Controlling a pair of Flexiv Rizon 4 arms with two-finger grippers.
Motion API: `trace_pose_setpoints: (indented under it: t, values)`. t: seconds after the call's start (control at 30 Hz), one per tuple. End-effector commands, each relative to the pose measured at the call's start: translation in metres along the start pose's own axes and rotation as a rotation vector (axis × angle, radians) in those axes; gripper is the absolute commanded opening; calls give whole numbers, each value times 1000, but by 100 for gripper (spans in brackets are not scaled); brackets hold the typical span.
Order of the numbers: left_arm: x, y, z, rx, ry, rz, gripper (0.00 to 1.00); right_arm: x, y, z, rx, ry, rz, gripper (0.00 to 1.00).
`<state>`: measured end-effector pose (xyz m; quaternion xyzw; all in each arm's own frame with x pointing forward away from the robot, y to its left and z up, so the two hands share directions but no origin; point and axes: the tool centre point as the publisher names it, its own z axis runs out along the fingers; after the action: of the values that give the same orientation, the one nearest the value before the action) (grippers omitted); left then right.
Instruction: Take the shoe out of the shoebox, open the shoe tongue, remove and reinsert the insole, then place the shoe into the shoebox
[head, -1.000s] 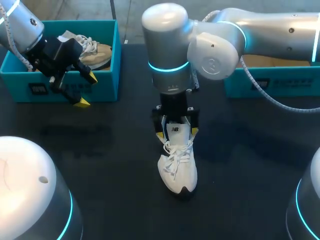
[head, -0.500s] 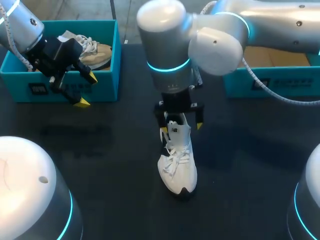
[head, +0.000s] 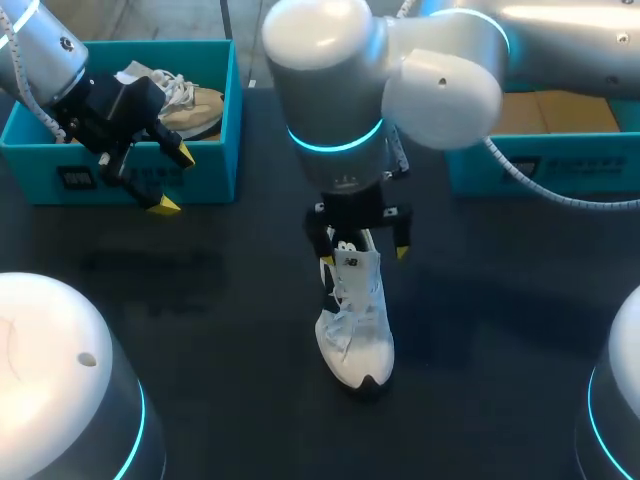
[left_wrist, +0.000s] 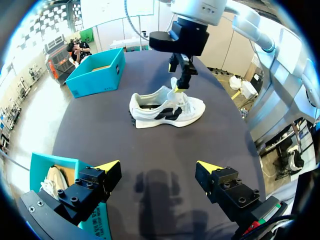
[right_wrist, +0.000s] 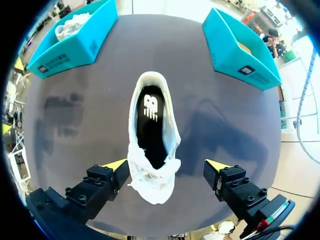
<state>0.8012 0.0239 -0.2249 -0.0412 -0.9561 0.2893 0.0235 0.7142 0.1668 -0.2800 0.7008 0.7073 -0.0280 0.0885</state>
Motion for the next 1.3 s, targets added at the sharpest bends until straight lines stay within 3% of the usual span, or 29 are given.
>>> trace_pose_setpoints:
  t: [0.03, 0.2, 0.23, 0.27, 0.37, 0.53, 0.67, 0.97, 1.3]
  values:
    - [1, 0, 0, -2, -1, 0, 100, -4, -9, -7, -20, -1, 1, 100]
    - [1, 0, 0, -2, -1, 0, 100, -2, -17, -1, 1, 6, -11, 100]
    - [1, 0, 0, -2, -1, 0, 100, -1, -19, 1, 2, 7, -11, 91]
    - [1, 0, 0, -2, -1, 0, 100, 0, -21, 3, 10, 8, -14, 48]
    - [1, 0, 0, -2, -1, 0, 100, 2, -24, 8, 24, 17, -19, 32]
    - [1, 0, 0, -2, -1, 0, 100, 6, -25, 18, 44, 25, -28, 34]
    - [1, 0, 0, -2, -1, 0, 100, 9, -22, 25, 61, 43, -35, 25]
    - [1, 0, 0, -2, -1, 0, 100, 19, -5, 43, 81, 57, -63, 31]
    - [1, 0, 0, -2, -1, 0, 100, 27, 18, 60, 88, 56, -97, 32]
